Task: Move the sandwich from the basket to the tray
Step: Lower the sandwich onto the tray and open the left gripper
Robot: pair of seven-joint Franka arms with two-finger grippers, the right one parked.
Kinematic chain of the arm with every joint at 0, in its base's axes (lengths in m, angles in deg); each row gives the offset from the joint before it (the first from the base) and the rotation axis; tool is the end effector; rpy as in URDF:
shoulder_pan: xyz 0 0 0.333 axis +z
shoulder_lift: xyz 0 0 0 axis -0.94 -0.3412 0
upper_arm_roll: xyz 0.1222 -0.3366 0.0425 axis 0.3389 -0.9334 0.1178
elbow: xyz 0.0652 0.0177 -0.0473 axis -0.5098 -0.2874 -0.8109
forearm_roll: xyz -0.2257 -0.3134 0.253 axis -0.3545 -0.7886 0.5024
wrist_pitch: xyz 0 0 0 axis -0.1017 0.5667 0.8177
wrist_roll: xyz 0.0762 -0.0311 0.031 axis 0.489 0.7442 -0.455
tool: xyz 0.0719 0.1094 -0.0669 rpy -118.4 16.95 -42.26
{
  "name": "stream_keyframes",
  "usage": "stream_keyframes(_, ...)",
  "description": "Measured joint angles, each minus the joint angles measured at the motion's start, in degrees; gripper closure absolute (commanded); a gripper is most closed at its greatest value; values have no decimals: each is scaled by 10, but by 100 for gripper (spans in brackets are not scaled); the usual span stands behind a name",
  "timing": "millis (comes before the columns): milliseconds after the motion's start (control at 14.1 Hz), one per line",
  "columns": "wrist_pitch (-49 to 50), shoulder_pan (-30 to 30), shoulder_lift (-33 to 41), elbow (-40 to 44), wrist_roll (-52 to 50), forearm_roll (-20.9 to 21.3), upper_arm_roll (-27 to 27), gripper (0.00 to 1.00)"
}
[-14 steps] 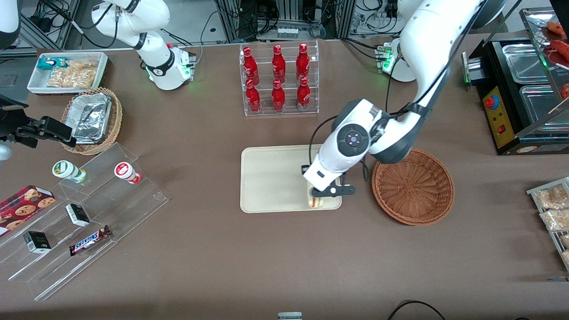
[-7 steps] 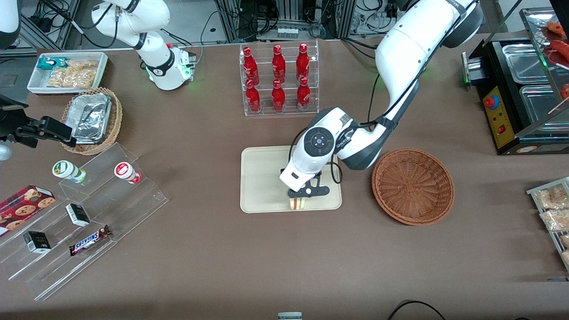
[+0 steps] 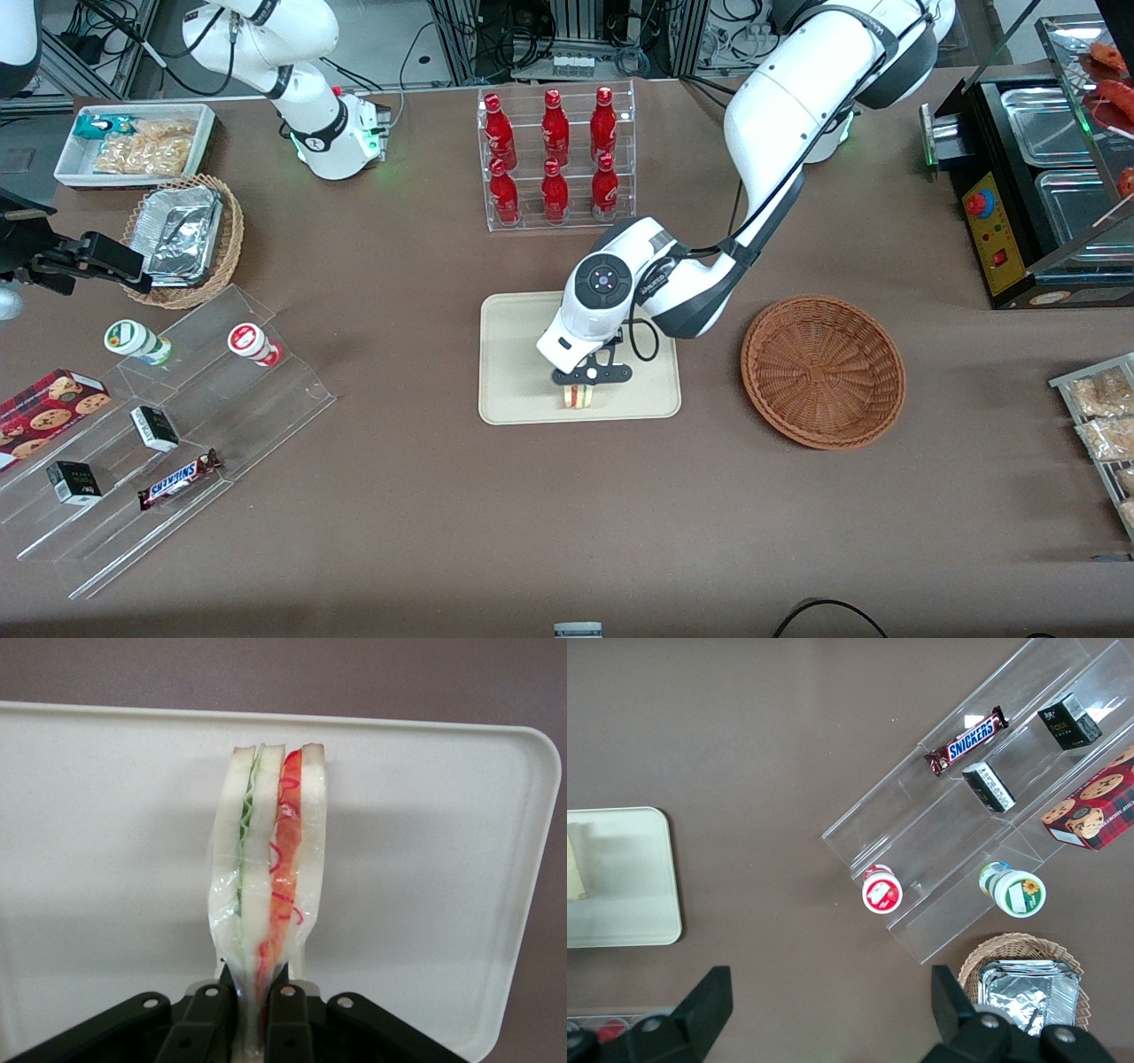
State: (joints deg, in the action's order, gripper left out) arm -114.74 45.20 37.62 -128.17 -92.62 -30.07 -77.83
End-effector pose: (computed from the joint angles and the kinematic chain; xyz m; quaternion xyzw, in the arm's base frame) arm 0.5969 -0.5588 0.2093 0.9967 0.0313 -0.0527 0.0533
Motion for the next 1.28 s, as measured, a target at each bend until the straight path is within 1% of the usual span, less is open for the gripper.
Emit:
stream_keyframes(142, 0, 0, -4, 6, 0, 1, 2, 41)
stream_keyframes(213, 0, 0, -4, 7, 0, 1, 2, 30)
stream_keyframes(284, 0, 0, -4, 7, -1, 1, 2, 25)
stream_keyframes(355, 0, 0, -4, 7, -1, 1, 2, 16)
stream_keyframes(426, 0, 0, -4, 7, -1, 1, 2, 4)
stream_keyframes(496, 0, 0, -4, 7, -2, 1, 3, 0)
stream_keyframes(993, 2, 0, 8, 26, -5, 7, 28, 0)
stream_keyframes(1135, 35, 1, 36, 31, -4, 13, 49, 0)
stream_keyframes(1277, 84, 2, 77, 29, -4, 30, 71, 0)
